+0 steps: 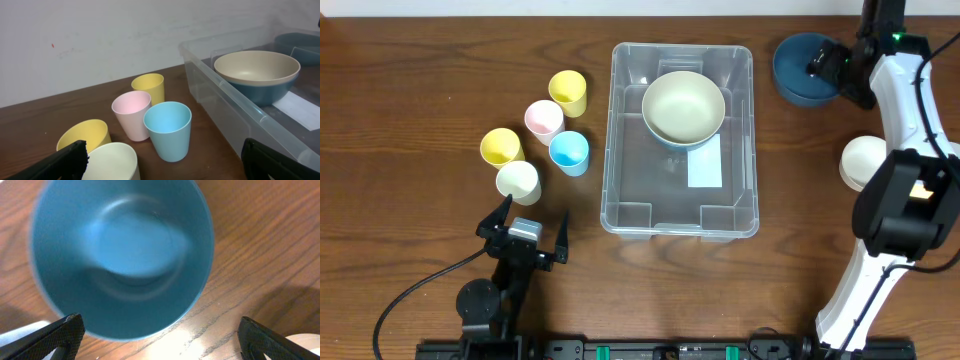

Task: Pack container
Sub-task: 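Grasp the remaining dark teal bowl rim with the right gripper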

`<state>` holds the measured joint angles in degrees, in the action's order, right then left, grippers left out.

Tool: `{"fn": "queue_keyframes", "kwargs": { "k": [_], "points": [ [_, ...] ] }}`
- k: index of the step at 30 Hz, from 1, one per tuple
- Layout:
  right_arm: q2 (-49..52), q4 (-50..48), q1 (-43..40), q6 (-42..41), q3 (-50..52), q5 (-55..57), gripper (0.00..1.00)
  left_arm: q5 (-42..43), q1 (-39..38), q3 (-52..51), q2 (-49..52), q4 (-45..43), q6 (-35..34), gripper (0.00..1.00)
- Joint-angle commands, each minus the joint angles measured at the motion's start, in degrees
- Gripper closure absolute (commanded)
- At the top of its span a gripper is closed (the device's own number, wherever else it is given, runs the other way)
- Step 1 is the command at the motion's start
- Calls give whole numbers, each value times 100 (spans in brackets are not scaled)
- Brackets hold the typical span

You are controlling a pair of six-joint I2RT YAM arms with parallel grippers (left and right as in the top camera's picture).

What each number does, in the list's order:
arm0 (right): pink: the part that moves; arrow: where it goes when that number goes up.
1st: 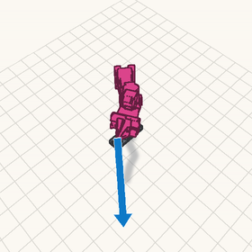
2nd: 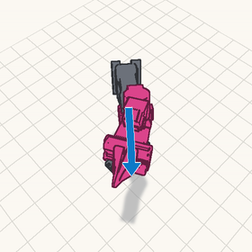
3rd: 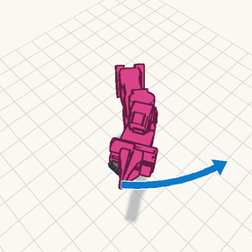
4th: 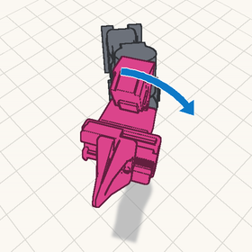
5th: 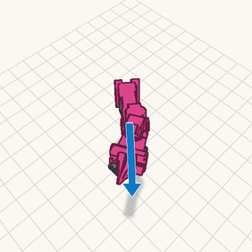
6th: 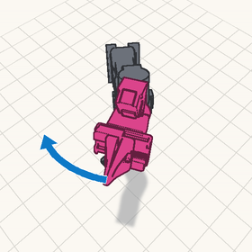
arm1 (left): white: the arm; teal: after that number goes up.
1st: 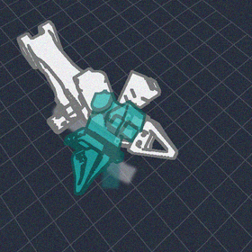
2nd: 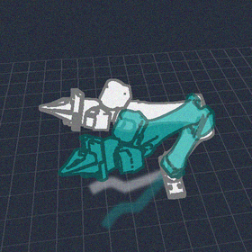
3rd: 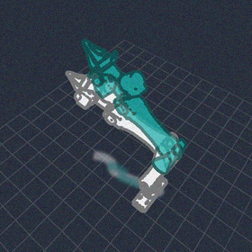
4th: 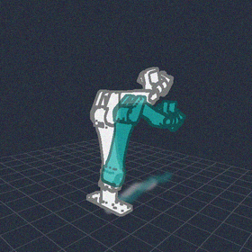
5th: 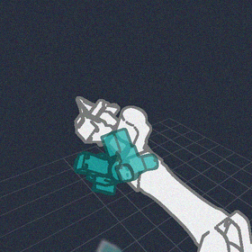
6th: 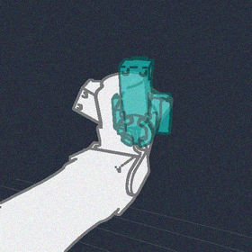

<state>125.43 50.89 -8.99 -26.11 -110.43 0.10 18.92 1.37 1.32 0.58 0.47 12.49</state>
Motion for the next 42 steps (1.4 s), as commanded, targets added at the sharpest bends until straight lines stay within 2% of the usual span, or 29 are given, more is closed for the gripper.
{"fn": "queue_keyframes", "kwargs": {
  "k": [1, 8, 11, 14, 18, 25, 29, 35, 42],
  "points": [
    [315, 33, -76, -522, 63, 249, 1, 33, 22, -109, -35, 201, 76, 2],
    [658, -101, -177, -815, 63, 129, 1, 33, 22, -109, -35, 201, 76, 2],
    [782, -168, -190, -817, 63, 109, 6, 33, 22, -109, -35, 203, 76, 2],
    [852, -232, -208, -815, 63, 114, 18, 33, 22, -109, -35, 201, 76, 2],
    [861, -286, -240, -815, 63, 116, 43, 33, 22, -109, -35, 201, 76, 2],
    [835, -334, -376, -817, 59, 94, 98, 33, 22, -109, -35, 201, 76, 2],
    [728, -315, -557, -820, 15, -275, 98, 33, 22, -109, -35, 201, 76, 2],
    [210, -326, -881, -807, -341, -1440, 99, 33, 22, -109, -35, 201, 76, 2],
    [-1209, -140, -866, -557, -1034, -2900, 99, 33, 22, -109, -35, 201, 76, 2]
  ]
}}
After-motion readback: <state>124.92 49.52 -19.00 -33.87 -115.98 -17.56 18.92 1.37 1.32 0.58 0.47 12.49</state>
